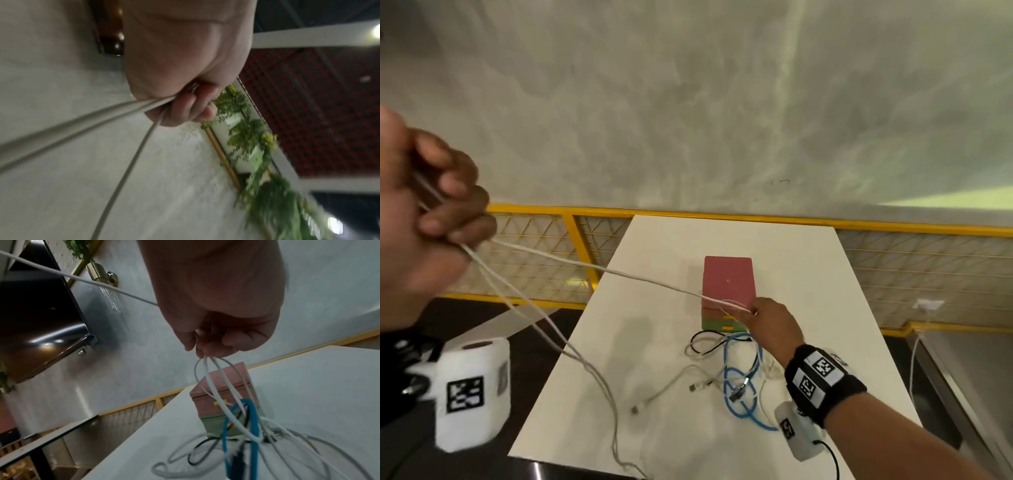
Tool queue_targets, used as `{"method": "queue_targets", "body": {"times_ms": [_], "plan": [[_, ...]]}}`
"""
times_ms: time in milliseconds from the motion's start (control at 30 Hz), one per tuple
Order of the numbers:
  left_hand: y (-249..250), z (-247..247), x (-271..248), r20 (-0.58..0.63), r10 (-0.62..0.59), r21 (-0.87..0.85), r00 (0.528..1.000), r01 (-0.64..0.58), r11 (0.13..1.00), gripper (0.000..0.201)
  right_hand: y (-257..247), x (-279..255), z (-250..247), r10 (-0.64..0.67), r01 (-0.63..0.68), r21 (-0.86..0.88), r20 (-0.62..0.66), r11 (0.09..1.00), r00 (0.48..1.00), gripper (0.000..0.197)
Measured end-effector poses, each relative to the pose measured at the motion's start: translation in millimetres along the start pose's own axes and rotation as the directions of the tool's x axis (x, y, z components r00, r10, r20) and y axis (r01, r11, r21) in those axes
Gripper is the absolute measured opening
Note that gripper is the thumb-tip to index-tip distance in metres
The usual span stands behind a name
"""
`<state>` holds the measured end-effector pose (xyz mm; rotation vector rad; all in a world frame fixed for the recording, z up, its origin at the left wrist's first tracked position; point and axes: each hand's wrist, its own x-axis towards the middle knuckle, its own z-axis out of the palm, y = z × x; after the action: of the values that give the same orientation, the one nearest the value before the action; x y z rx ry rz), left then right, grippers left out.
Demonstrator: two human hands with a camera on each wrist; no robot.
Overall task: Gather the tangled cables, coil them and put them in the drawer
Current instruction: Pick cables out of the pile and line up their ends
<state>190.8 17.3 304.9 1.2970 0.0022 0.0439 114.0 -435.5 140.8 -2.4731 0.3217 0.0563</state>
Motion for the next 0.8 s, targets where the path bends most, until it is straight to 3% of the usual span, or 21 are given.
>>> {"method": "queue_targets", "body": {"times_ms": [67,133,200,267,333,400,467,567,600,667,800], "plan": [[17.6,86.3,-41.9,0.096,0.047,0.233,0.994,-0.068,0.97,0.033,-8.6,-2.8,1.3,-0.033,0.033,0.009,0.014,0.999,0.999,0.037],[-13.8,163.6,-77.9,0.238,0.126,0.478,0.963,-0.229,0.848,0.025,-23.3,-4.7,0.7,-0.083,0.083,-0.043,0.007,0.996,0.997,0.037],[-58.4,217.8,-106.4,0.406,0.131,0.556,0.904,-0.358,0.75,0.018,-37.9,-9.3,-2.1,-0.138,0.135,-0.135,-0.007,0.981,0.99,0.034],[-103.0,236.5,-107.9,0.538,0.111,0.638,0.835,-0.49,0.595,0.01,-44.3,-13.8,-5.4,-0.157,0.149,-0.204,-0.019,0.967,0.987,0.03],[-138.7,244.0,-101.1,0.575,0.058,0.708,0.816,-0.532,0.465,0.009,-41.9,-16.7,-5.7,-0.134,0.13,-0.149,-0.014,0.98,0.991,0.019],[-158.3,251.8,-101.6,0.631,0.057,0.703,0.774,-0.601,0.38,0.03,-38.1,-18.7,-7.9,-0.1,0.1,-0.037,-0.007,0.994,0.995,0.014],[-165.0,253.7,-96.7,0.65,0.031,0.724,0.759,-0.632,0.276,0.038,-34.7,-19.1,-11.2,-0.094,0.093,-0.05,-0.021,0.994,0.995,0.024],[-161.8,249.4,-91.3,0.616,-0.023,0.788,0.788,-0.615,0.031,0.022,-27.5,-21.0,-17.8,-0.128,0.123,-0.123,-0.038,0.985,0.991,0.025],[-159.6,246.2,-95.4,0.617,-0.023,0.787,0.787,-0.617,-0.005,0.019,-24.6,-19.9,-19.3,-0.157,0.144,-0.191,-0.054,0.971,0.986,0.022],[-151.2,235.4,-102.6,0.626,-0.008,0.78,0.78,-0.625,0.02,0.018,-12.9,-14.9,-18.2,-0.203,0.176,-0.309,-0.057,0.935,0.977,0.014],[-85.4,202.2,-119.7,0.643,0.062,0.723,0.763,-0.632,0.278,0.021,23.3,-3.1,-14.5,-0.096,0.073,-0.33,-0.056,0.941,0.994,0.019]]}}
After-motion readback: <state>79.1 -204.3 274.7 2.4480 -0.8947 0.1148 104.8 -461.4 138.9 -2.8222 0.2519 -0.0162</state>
